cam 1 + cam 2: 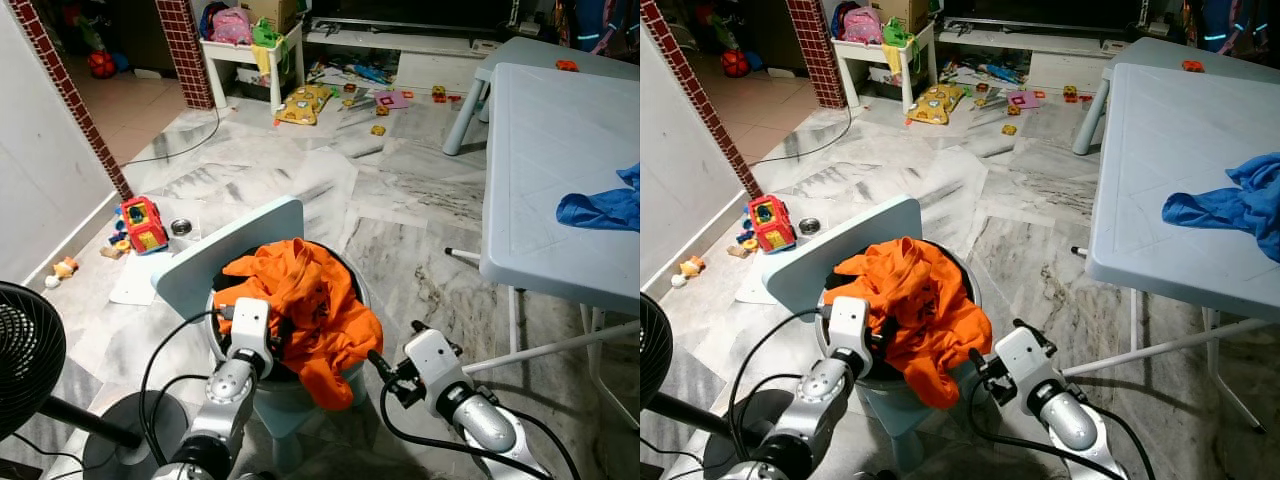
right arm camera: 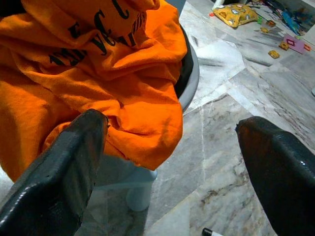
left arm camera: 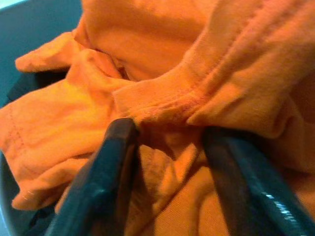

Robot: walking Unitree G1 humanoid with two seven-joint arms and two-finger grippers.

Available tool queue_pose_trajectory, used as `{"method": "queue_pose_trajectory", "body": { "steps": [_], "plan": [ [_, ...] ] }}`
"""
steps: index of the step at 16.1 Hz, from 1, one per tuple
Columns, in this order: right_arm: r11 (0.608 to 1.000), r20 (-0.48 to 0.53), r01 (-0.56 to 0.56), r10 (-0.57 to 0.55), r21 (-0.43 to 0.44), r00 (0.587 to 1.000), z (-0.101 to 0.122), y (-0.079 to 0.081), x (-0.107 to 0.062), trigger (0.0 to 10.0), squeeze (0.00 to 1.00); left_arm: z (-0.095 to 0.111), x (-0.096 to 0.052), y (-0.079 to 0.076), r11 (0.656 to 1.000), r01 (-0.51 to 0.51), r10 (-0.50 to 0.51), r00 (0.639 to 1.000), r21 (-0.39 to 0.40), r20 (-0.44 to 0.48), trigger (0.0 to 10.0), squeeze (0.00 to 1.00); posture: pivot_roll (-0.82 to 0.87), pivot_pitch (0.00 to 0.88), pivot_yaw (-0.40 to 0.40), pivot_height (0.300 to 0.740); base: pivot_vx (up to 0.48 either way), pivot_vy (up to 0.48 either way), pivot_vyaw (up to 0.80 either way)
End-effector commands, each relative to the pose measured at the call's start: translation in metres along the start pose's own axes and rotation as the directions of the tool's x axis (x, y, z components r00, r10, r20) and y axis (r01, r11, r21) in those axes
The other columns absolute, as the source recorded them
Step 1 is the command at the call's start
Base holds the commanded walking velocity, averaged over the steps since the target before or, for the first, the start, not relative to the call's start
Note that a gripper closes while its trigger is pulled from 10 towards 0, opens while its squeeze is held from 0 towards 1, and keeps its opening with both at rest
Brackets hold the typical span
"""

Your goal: Hang hanger

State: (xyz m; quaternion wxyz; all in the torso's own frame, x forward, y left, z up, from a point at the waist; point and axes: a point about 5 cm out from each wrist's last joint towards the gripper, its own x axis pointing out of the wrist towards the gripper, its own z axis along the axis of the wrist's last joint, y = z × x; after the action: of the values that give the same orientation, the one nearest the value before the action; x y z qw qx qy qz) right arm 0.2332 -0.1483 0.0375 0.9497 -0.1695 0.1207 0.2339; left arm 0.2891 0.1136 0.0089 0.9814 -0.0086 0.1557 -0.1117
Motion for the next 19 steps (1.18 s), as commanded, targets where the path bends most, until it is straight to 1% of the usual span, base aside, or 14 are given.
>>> {"method": "queue_pose_trajectory", "body": {
  "steps": [1,2,4,6,9,13,14,16,17,18,19],
  "plan": [
    [1.0,-0.014,-0.002,0.002,-0.009,1.0,-0.002,0.0,-0.001,10.0,0.0,0.001,0.0,0.003,1.0,-0.013,0.012,1.0,0.01,0.005,0.0,0.0,-0.2,0.079,0.04,0.74,0.0,0.0,0.0],
    [1.0,-0.018,-0.001,0.001,-0.009,1.0,-0.003,0.001,-0.001,10.0,0.0,0.002,-0.001,0.005,0.999,-0.03,0.029,0.999,0.016,0.017,0.0,0.0,-0.2,0.079,0.041,0.74,0.0,0.0,0.0],
    [1.0,-0.023,0.0,0.0,-0.009,1.0,-0.004,0.001,-0.001,10.0,0.0,0.006,-0.002,0.009,0.996,-0.069,0.065,0.996,0.055,0.06,0.0,0.0,-0.2,0.077,0.043,0.74,0.0,0.0,0.0],
    [1.0,-0.025,0.002,-0.002,-0.009,1.0,-0.004,0.001,0.0,10.0,0.0,0.009,-0.003,0.011,0.995,-0.089,0.084,0.993,0.054,0.083,0.0,0.0,-0.19,0.075,0.044,0.74,0.0,0.0,0.0],
    [1.0,-0.026,0.003,-0.004,-0.009,1.0,-0.004,0.001,0.003,10.0,0.0,0.011,-0.004,0.011,0.993,-0.096,0.089,0.991,0.065,0.103,0.0,0.0,-0.19,0.068,0.044,0.74,0.0,0.0,0.0],
    [1.0,-0.023,0.007,-0.007,-0.012,1.0,-0.004,0.0,0.006,10.0,0.0,0.021,-0.005,0.013,0.986,-0.122,0.102,0.98,0.112,0.17,0.0,0.0,-0.18,0.06,0.044,0.74,0.0,0.0,0.0],
    [1.0,-0.023,0.01,-0.01,-0.012,1.0,-0.004,0.0,0.006,10.0,0.0,0.03,-0.008,0.013,0.975,-0.143,0.099,0.966,0.172,0.239,0.0,0.0,-0.18,0.058,0.044,0.74,0.0,0.0,0.0],
    [1.0,-0.022,0.012,-0.012,-0.013,1.0,-0.004,0.0,0.008,10.0,0.0,0.039,-0.011,0.009,0.962,-0.148,0.073,0.95,0.231,0.304,0.0,0.0,-0.18,0.055,0.043,0.74,0.0,0.0,0.0],
    [1.0,-0.021,0.012,-0.012,-0.013,1.0,-0.004,0.0,0.008,10.0,0.0,0.042,-0.013,0.006,0.957,-0.14,0.049,0.941,0.255,0.334,0.0,0.0,-0.18,0.055,0.043,0.74,0.0,0.0,0.0],
    [1.0,-0.021,0.012,-0.012,-0.013,1.0,-0.004,0.0,0.008,10.0,0.0,0.045,-0.016,0.0,0.948,-0.12,0.007,0.934,0.296,0.357,0.0,0.0,-0.18,0.054,0.043,0.74,0.0,0.0,0.0],
    [1.0,-0.02,0.011,-0.012,-0.013,1.0,-0.003,0.0,0.008,10.0,0.0,0.042,-0.017,-0.004,0.94,-0.098,-0.023,0.937,0.327,0.348,0.0,0.0,-0.18,0.054,0.042,0.74,0.0,0.0,0.0]
  ]
}}
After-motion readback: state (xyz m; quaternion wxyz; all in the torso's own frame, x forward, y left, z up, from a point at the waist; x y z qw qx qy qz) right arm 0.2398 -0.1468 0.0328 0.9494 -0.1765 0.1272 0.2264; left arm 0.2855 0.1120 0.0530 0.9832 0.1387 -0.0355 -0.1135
